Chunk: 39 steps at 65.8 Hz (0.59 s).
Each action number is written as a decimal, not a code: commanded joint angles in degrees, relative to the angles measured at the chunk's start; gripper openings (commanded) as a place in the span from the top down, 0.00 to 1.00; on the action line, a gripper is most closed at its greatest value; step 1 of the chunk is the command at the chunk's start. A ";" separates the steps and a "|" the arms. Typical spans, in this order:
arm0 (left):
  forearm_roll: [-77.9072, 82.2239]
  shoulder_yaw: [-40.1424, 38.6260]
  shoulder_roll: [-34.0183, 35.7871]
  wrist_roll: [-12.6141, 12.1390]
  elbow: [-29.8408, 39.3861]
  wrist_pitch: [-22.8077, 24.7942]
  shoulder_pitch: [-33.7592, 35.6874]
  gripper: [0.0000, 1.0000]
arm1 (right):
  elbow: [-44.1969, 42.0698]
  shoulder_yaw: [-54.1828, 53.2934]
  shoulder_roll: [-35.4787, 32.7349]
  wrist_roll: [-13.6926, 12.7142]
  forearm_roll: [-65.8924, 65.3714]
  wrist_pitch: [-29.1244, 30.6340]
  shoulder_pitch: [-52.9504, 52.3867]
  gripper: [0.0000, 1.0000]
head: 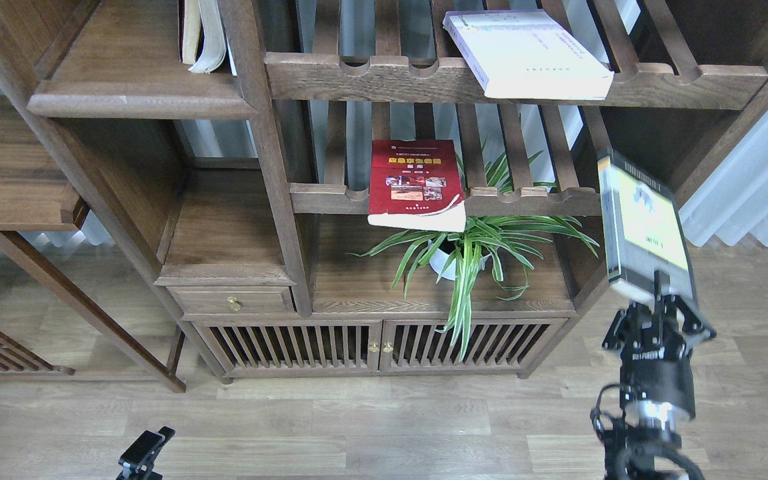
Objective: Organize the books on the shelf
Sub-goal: 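Pull the grey-green book off the shelf and lower it toward the left gripper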
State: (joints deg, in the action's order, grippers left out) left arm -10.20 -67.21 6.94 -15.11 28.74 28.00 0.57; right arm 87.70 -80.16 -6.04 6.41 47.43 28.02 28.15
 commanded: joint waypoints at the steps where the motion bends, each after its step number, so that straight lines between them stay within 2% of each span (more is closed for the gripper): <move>1: 0.00 0.23 -0.17 -0.01 -0.09 0.00 0.05 0.00 | 0.19 2.64 -1.96 -0.09 -0.05 -0.02 3.67 0.97; 22: 0.00 1.38 -0.17 -0.53 0.61 0.00 1.54 0.00 | -0.69 17.58 -9.08 -0.17 -2.60 -0.02 4.46 0.97; 30: 0.79 2.34 1.32 -1.15 1.93 0.00 7.08 0.00 | -2.09 22.42 -9.87 0.44 -8.93 -0.02 -0.55 0.97; 39: 0.44 2.78 7.30 -0.97 11.23 0.00 7.34 0.00 | -2.36 23.56 -10.84 0.44 -10.51 -0.02 -1.78 0.97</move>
State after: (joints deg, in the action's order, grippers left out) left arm -9.55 -64.76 9.71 -16.23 32.66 28.00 7.53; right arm 85.64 -57.52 -15.99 6.81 38.09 28.00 27.39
